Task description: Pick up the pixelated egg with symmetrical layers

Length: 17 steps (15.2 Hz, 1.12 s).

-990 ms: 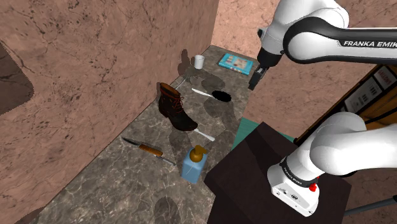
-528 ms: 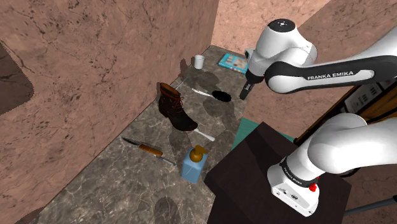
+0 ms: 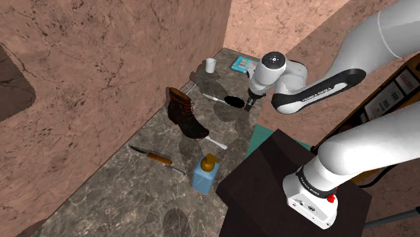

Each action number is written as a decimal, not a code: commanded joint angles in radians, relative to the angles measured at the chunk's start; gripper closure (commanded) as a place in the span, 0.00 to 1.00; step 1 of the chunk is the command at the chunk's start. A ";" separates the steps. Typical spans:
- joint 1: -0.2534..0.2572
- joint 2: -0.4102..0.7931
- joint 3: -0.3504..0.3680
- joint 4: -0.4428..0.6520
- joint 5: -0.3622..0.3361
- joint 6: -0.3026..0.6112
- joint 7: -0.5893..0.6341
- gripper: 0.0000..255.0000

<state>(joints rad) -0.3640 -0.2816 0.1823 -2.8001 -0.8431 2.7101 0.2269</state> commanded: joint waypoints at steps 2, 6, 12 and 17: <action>-0.135 0.157 0.074 0.077 -0.360 0.057 0.272 0.00; -0.161 0.364 0.071 0.213 -0.764 0.005 0.590 0.00; -0.146 0.627 0.042 0.404 -1.120 -0.123 0.837 0.00; -0.136 0.820 0.019 0.566 -1.301 -0.224 0.922 0.00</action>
<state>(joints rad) -0.5022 0.4924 0.2077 -2.2820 -2.1141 2.5036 1.1448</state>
